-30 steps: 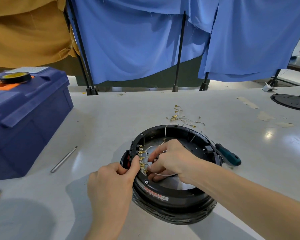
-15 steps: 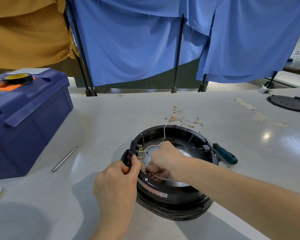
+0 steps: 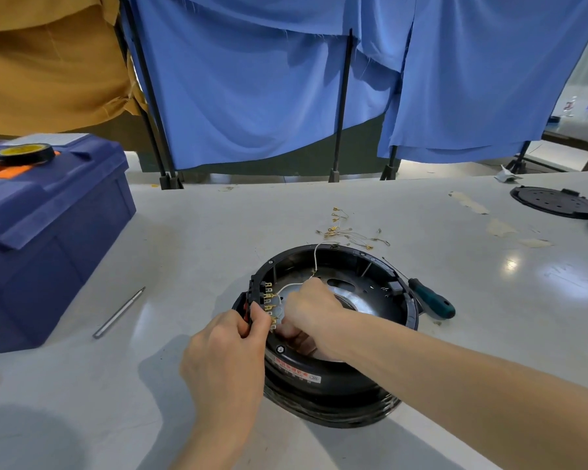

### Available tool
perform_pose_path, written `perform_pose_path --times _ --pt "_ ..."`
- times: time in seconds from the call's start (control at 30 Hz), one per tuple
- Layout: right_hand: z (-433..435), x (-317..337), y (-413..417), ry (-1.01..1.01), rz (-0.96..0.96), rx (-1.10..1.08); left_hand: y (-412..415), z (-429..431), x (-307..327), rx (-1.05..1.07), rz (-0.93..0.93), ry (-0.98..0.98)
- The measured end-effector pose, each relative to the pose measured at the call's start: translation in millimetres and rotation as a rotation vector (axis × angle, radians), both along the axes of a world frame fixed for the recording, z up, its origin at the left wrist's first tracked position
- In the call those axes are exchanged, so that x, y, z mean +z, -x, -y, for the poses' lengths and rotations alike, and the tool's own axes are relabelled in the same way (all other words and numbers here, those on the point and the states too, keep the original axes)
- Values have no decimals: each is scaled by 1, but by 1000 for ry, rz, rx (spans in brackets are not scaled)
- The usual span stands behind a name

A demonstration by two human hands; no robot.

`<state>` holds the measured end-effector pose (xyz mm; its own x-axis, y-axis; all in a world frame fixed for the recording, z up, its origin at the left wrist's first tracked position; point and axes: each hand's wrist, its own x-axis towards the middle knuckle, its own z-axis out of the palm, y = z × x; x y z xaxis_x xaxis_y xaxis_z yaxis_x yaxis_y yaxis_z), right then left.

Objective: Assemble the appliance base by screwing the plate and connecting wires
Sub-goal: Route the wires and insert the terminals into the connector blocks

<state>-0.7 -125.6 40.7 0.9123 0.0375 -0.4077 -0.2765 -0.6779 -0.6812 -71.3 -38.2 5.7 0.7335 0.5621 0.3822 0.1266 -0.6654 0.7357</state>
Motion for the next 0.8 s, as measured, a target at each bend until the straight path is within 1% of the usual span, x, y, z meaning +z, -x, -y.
perform_pose_path --times 0.13,0.2,0.23,0.3,0.33,0.4,0.63,0.8 --pt "-3 4 -4 6 -37 105 0 0 0 -10 -12 12" --pt "5 4 -6 -69 -90 119 0 0 0 -13 -5 4" --pt "11 8 -2 -138 -147 104 1 -1 0 -15 -6 2" --pt "24 15 -2 -245 -232 154 2 -4 -1 -20 11 6" --pt "29 17 -3 -277 -270 197 2 -5 -2 -21 24 10" --pt "36 25 -3 -276 -304 237 1 -7 -4 -24 48 18" --pt "27 18 -1 -208 -196 178 -1 -5 -6 -40 57 40" --pt "10 7 2 -207 -80 21 -2 -3 -5 -44 61 16"
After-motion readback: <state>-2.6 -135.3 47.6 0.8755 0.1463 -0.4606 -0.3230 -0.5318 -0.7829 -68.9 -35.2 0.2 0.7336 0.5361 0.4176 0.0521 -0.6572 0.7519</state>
